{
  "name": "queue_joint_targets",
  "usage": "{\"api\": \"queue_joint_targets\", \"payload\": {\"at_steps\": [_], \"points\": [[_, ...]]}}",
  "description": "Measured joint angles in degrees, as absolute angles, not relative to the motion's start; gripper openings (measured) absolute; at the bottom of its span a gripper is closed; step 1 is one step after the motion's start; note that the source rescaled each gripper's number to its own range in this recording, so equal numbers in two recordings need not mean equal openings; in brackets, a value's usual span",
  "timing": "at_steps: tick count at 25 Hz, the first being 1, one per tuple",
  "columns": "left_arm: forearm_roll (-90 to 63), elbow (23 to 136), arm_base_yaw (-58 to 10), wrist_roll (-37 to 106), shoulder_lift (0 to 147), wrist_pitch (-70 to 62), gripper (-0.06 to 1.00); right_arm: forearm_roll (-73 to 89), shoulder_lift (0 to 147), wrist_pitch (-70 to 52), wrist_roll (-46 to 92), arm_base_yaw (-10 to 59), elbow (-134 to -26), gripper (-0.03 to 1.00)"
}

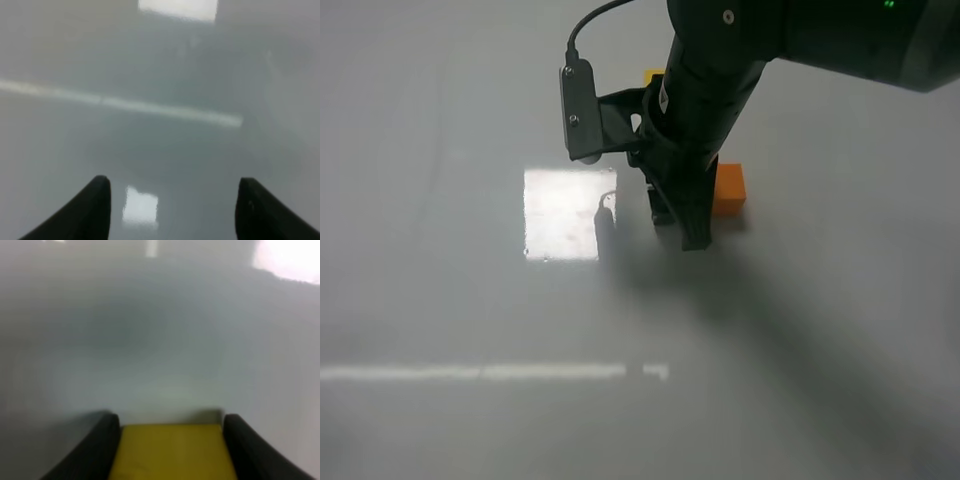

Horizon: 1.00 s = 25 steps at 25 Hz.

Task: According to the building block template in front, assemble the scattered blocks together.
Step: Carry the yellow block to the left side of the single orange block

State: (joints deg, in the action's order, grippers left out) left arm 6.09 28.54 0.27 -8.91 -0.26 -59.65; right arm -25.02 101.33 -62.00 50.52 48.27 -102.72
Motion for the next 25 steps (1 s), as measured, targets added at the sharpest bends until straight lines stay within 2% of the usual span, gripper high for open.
{"api": "queue_joint_targets", "payload": {"at_steps": [10, 12, 13, 17, 18, 20, 25], "points": [[6.09, 28.54, 0.27, -9.02, -0.26, -59.65, 0.36, -27.57, 101.33, -62.00, 50.52, 48.23, -102.83, 0.00], [6.09, 28.54, 0.27, -9.02, -0.26, -59.65, 0.36, -27.57, 101.33, -62.00, 50.52, 48.23, -102.83, 0.04], [6.09, 28.54, 0.27, -9.02, -0.26, -59.65, 0.36, -27.62, 101.33, -62.00, 50.54, 48.23, -102.83, 0.11], [6.09, 28.54, 0.27, -9.09, -0.26, -59.65, 0.36, -27.57, 101.33, -62.02, 50.54, 48.09, -102.83, 0.67], [6.09, 28.54, 0.27, -9.09, -0.26, -59.65, 0.36, -27.57, 101.33, -62.02, 50.54, 48.09, -102.83, 0.76], [6.09, 28.54, 0.27, -9.09, -0.26, -59.65, 0.36, -27.57, 101.33, -62.02, 50.09, 48.09, -102.83, 0.84], [6.09, 28.54, 0.27, -9.09, -0.26, -59.65, 0.36, -25.53, 100.33, -62.99, 49.23, 48.26, -102.83, 0.90]]}}
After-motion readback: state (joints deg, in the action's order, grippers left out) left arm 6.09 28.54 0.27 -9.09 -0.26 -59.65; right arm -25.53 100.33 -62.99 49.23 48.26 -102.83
